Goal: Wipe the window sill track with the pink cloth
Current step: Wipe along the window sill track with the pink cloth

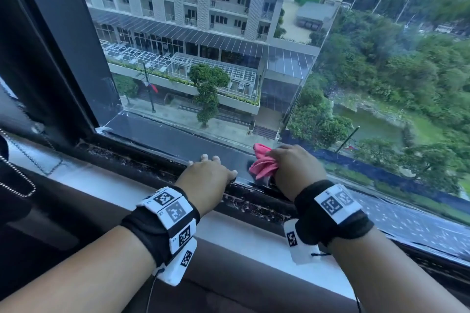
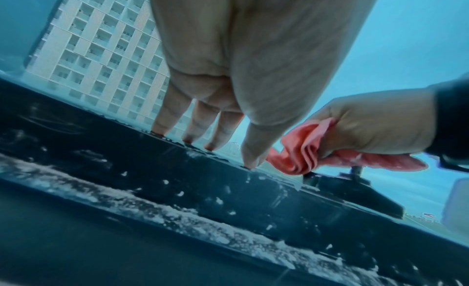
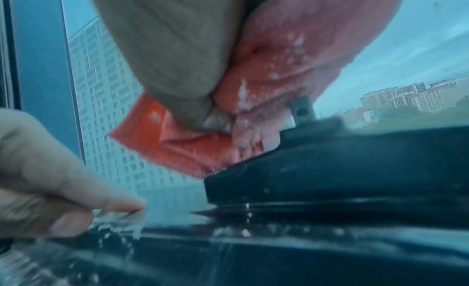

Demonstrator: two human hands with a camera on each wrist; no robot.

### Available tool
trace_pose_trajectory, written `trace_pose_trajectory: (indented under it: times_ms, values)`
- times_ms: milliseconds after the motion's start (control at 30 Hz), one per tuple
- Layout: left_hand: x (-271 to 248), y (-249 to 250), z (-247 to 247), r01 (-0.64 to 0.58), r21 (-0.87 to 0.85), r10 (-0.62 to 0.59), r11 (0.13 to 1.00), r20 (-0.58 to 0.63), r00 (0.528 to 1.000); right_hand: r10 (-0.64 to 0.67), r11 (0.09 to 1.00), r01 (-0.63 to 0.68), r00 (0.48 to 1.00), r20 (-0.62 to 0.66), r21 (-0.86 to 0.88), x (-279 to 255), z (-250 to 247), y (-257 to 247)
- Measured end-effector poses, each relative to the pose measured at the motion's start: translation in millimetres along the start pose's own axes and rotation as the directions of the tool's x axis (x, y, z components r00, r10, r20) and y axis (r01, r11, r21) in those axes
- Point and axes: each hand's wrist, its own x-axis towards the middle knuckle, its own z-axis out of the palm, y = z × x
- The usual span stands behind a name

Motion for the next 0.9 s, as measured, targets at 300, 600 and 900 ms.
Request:
trace_pose_trajectory:
  times_ms: [300,600,900]
  values:
    - [-4,7,3,-0.039,0.045,0.040,0.998,-0.022,0.999,0.008,1.000,-0.002,0.970,0.242,-0.028,13,-8,-1]
    - [-1,-1,3,-0.029,0.050,0.029,0.998,0.013,1.000,-0.077,0.995,0.092,0.964,0.255,-0.044,17,-10,10]
    - [-5,-4,4,-0.014,0.057,0.012,0.998,0.032,0.999,-0.052,0.970,0.112,0.962,0.268,-0.215,19,-14,8]
